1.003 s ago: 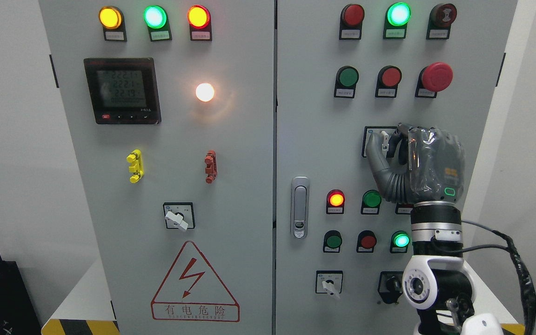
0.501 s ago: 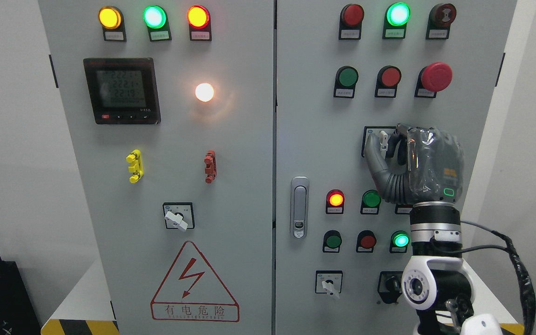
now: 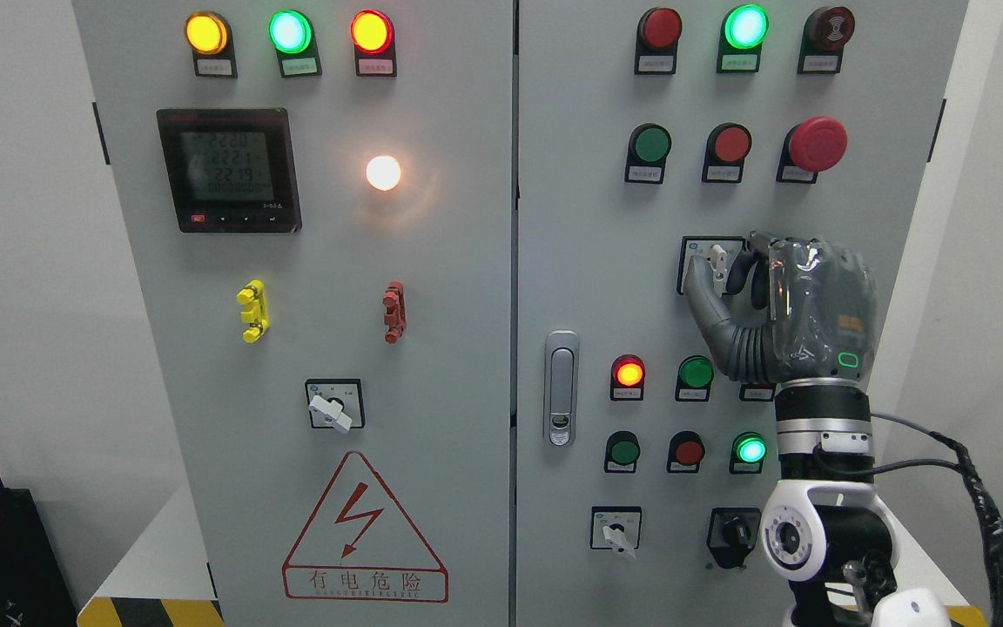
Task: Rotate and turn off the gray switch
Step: 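Open the right hand's fingers off the knob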
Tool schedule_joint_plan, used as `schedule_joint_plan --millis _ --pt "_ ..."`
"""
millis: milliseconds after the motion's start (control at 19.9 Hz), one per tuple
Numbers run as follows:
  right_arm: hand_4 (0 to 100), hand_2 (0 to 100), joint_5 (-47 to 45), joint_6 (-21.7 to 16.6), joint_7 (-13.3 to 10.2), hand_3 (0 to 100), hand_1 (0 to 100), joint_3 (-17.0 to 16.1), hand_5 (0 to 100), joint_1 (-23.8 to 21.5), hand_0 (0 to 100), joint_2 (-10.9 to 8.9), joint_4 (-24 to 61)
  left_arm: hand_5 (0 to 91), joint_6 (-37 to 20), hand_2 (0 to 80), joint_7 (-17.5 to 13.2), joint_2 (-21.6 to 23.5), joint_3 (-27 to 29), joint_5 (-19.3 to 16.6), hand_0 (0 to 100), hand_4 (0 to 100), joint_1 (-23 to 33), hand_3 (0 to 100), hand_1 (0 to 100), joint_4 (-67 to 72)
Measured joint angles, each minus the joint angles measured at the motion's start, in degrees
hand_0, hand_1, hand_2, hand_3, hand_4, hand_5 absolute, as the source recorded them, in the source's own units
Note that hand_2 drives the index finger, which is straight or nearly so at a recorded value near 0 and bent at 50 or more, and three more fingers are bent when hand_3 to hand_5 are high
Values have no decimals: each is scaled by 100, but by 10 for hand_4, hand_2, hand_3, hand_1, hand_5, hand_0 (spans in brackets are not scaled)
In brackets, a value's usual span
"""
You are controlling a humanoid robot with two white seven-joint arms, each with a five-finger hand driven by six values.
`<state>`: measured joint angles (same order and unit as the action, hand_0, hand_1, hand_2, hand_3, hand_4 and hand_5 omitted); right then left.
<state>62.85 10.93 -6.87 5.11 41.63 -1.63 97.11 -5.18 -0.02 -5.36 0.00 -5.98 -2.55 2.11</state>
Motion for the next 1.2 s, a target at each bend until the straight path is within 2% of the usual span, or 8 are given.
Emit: schedule_joint_plan --millis 301,501,752,903,1003,1053,1153,1204 --pt "868 756 -10 -10 -47 1000 277 -7 986 -22 496 -36 70 0 0 0 0 0 0 0 120 0 0 0 389 0" --pt "860 739 -14 -45 -55 995 276 -7 981 -104 464 -53 184 0 0 0 0 0 0 0 120 0 0 0 389 0" --pt "823 676 -16 -186 -83 900 283 -21 951 -292 432 -76 394 0 0 0 0 0 0 0 120 0 0 0 389 0" --pt "778 585 -17 -341 -200 874 286 -33 755 -461 418 -85 569 0 0 0 0 0 0 0 120 0 0 0 389 0" --pt "689 507 -18 -427 -264 788 289 -40 592 -602 412 -91 713 0 0 0 0 1 0 0 120 0 0 0 389 0" --pt "674 497 -18 -482 -293 778 289 -44 568 -674 411 -93 778 0 0 0 0 1 0 0 120 0 0 0 389 0" --pt "502 426 -18 -622 -352 627 286 -52 394 -826 406 -98 912 0 0 0 0 1 0 0 120 0 0 0 389 0" --pt "493 420 -18 -698 -378 614 280 -57 383 -909 405 -101 979 0 0 0 0 1 0 0 120 0 0 0 389 0"
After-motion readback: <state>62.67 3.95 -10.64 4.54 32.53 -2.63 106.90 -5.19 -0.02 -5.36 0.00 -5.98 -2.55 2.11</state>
